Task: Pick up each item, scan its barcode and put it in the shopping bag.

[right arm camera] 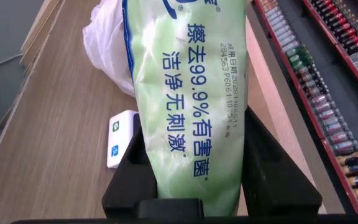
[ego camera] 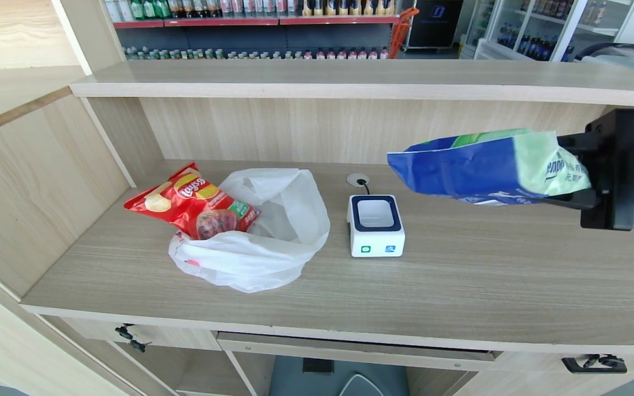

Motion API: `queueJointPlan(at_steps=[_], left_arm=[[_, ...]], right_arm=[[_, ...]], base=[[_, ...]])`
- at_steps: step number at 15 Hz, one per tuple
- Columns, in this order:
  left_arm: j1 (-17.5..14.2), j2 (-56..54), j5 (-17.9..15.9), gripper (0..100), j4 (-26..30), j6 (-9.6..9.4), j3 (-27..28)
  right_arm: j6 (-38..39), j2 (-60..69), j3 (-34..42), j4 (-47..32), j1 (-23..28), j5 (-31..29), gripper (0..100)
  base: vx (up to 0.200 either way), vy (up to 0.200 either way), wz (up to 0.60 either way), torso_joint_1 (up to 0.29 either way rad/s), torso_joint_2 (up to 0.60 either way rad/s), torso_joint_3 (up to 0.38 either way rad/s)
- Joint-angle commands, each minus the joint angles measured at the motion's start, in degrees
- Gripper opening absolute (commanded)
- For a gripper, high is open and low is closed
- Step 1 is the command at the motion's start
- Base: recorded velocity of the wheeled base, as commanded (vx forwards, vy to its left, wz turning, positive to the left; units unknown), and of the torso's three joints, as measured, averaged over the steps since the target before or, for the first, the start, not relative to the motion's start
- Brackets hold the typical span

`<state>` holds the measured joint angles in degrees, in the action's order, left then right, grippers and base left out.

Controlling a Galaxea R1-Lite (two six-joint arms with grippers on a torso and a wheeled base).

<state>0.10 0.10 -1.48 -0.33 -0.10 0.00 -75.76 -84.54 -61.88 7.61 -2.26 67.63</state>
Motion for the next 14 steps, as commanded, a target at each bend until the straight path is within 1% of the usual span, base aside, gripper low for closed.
queueJointPlan(at_steps=[1, 3, 8, 14], left_arm=[[0.0, 0.1, 0.0, 0, 0.0, 0.01, 0.0], [0.0, 0.1, 0.0, 0, 0.0, 0.01, 0.0], [0.0, 0.1, 0.0, 0, 0.0, 0.01, 0.0], [0.0, 0.0, 0.0, 0, 0.0, 0.01, 0.0]], right_arm=[[-0.2, -2.3, -0.2, 0.5, 0.5, 0.6, 0], [-0.3, -4.6, -1.4, 4.3, 0.5, 1.0, 0], [-0.3, -7.2, -3.4, 7.5, 0.2, 1.0, 0], [-0.2, -10.5, -2.8, 12.3, -0.2, 0.9, 0]], base=[[0.000, 0.000, 0.00, 0.000, 0.00, 0.000], [0.000, 0.000, 0.00, 0.000, 0.00, 0.000], [0.000, 0.000, 0.00, 0.000, 0.00, 0.000], [0.000, 0.000, 0.00, 0.000, 0.00, 0.000]])
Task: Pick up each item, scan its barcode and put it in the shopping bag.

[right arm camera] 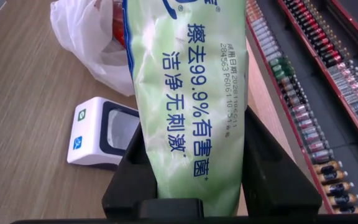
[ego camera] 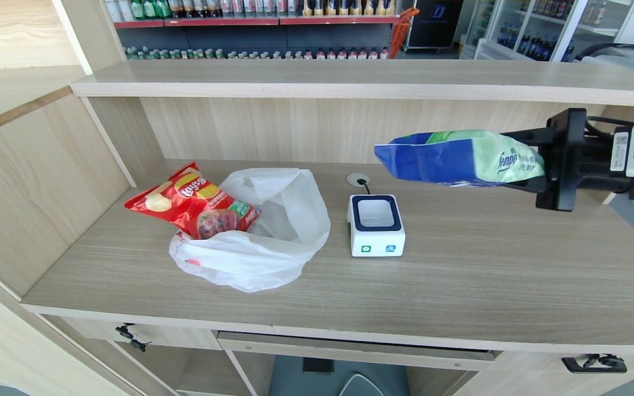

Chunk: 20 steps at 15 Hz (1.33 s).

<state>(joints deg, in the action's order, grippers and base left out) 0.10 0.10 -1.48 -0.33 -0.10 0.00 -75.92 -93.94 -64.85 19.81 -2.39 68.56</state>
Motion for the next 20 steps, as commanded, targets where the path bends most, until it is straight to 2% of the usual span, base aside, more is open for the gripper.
queueJointPlan(at_steps=[1, 4, 15, 20], left_arm=[[0.0, 0.1, 0.1, 0, 0.0, 0.01, 0.0], [0.0, 0.1, 0.0, 0, 0.0, 0.01, 0.0], [0.0, 0.1, 0.0, 0, 0.0, 0.01, 0.0], [0.0, 0.0, 0.1, 0, 0.0, 0.01, 0.0]], right_arm=[[0.1, -1.3, 0.3, 0.2, -0.3, -0.1, 0], [0.3, -1.7, 0.3, 0.3, -2.5, -0.2, 0], [1.2, -3.6, 1.0, 0.2, -2.1, -0.8, 0], [2.4, -3.6, -0.3, 0.1, -3.8, -1.1, 0]], base=[[0.000, 0.000, 0.00, 0.000, 0.00, 0.000], [0.000, 0.000, 0.00, 0.000, 0.00, 0.000], [0.000, 0.000, 0.00, 0.000, 0.00, 0.000], [0.000, 0.000, 0.00, 0.000, 0.00, 0.000]])
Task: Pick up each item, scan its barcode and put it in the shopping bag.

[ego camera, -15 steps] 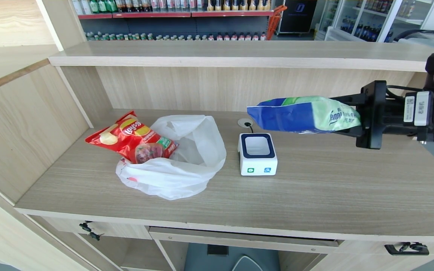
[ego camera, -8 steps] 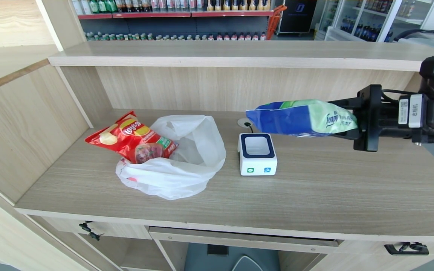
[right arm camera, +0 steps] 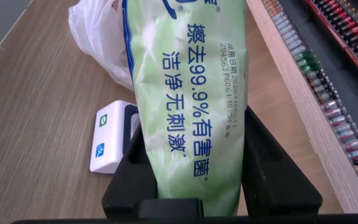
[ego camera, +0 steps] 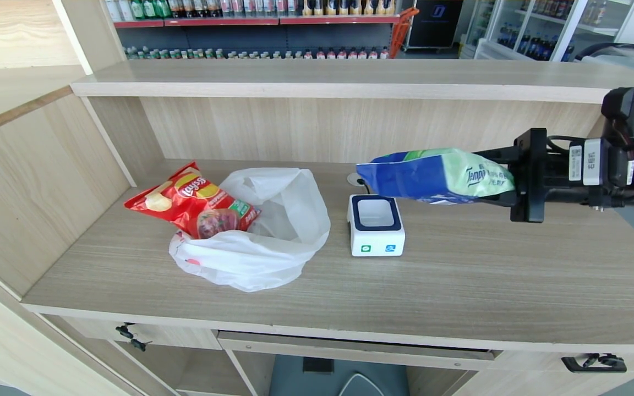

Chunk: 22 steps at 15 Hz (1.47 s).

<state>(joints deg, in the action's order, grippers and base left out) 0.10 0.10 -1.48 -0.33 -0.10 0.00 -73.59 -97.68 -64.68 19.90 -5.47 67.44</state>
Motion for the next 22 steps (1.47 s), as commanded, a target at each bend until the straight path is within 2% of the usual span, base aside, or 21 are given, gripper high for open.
queueJointPlan(at_steps=[1, 2, 3, 6, 9, 11, 15, 22], left_arm=[[0.0, 0.1, 0.0, 0, 0.0, 0.01, 0.0], [0.0, 0.1, 0.0, 0, 0.0, 0.01, 0.0], [0.0, 0.1, 0.0, 0, 0.0, 0.01, 0.0], [0.0, 0.0, 0.0, 0, 0.0, 0.01, 0.0], [0.0, 0.1, 0.0, 0, 0.0, 0.01, 0.0], [0.0, 0.0, 0.1, 0, 0.0, 0.01, 0.0], [0.0, 0.1, 0.0, 0, 0.0, 0.01, 0.0], [0.0, 0.1, 0.0, 0, 0.0, 0.01, 0.0]], right_arm=[[2.5, 0.7, -2.1, -0.1, -1.6, -0.3, 0], [8.7, 2.8, -4.4, -0.2, -2.7, -1.6, 0], [18.9, 5.4, -5.8, 0.1, -3.8, -5.6, 0], [49.8, 11.3, -8.4, 5.3, -8.1, -23.8, 0], [69.6, 15.3, -3.4, 5.9, -14.5, -47.8, 0], [80.1, 17.8, 0.1, 4.9, -20.5, -58.8, 0], [89.4, 20.4, 2.3, -1.0, -27.6, -66.6, 0], [92.0, 19.5, 4.0, -0.9, -28.4, -65.9, 0]], base=[[0.000, 0.000, 0.00, 0.000, 0.00, 0.000], [0.000, 0.000, 0.00, 0.000, 0.00, 0.000], [0.000, 0.000, 0.00, 0.000, 0.00, 0.000], [0.000, 0.000, 0.00, 0.000, 0.00, 0.000], [0.000, 0.000, 0.00, 0.000, 0.00, 0.000], [0.000, 0.000, 0.00, 0.000, 0.00, 0.000], [0.000, 0.000, 0.00, 0.000, 0.00, 0.000], [0.000, 0.000, 0.00, 0.000, 0.00, 0.000]])
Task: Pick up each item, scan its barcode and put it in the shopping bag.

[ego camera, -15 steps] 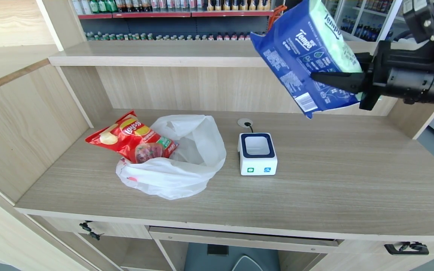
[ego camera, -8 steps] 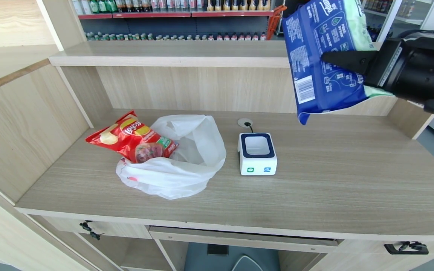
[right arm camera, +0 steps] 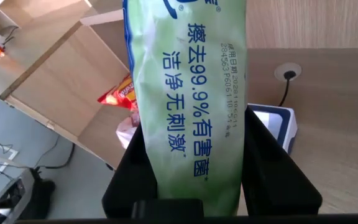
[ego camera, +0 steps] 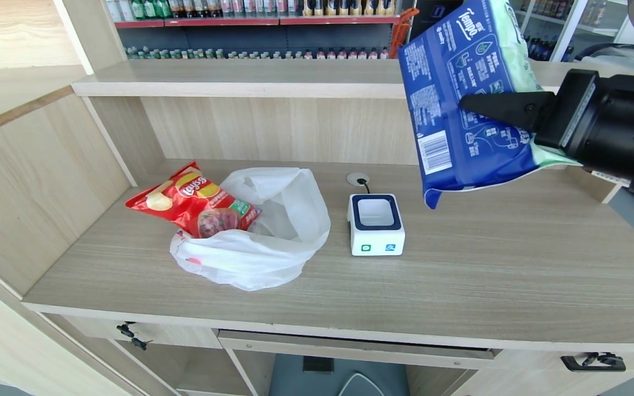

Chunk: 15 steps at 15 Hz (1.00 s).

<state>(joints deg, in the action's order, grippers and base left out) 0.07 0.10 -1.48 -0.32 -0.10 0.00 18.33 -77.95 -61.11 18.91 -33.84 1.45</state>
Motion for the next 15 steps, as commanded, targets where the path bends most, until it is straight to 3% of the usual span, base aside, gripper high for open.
queueJointPlan(at_steps=[1, 10, 15], left_arm=[[0.0, 0.1, 0.1, 0, 0.0, 0.01, 0.0], [0.0, 0.1, 0.0, 0, 0.0, 0.01, 0.0], [0.0, 0.0, 0.0, 0, 0.0, 0.01, 0.0]], right_arm=[[0.0, -0.5, 0.6, 0.2, 0.0, 0.2, 0], [-1.2, -0.1, 3.5, 0.3, 0.1, 1.5, 0], [-17.4, -1.4, 10.0, 8.5, 1.1, 2.3, 0]], base=[[0.000, 0.000, 0.00, 0.000, 0.00, 0.000], [0.000, 0.000, 0.00, 0.000, 0.00, 0.000], [0.000, 0.000, 0.00, 0.000, 0.00, 0.000]])
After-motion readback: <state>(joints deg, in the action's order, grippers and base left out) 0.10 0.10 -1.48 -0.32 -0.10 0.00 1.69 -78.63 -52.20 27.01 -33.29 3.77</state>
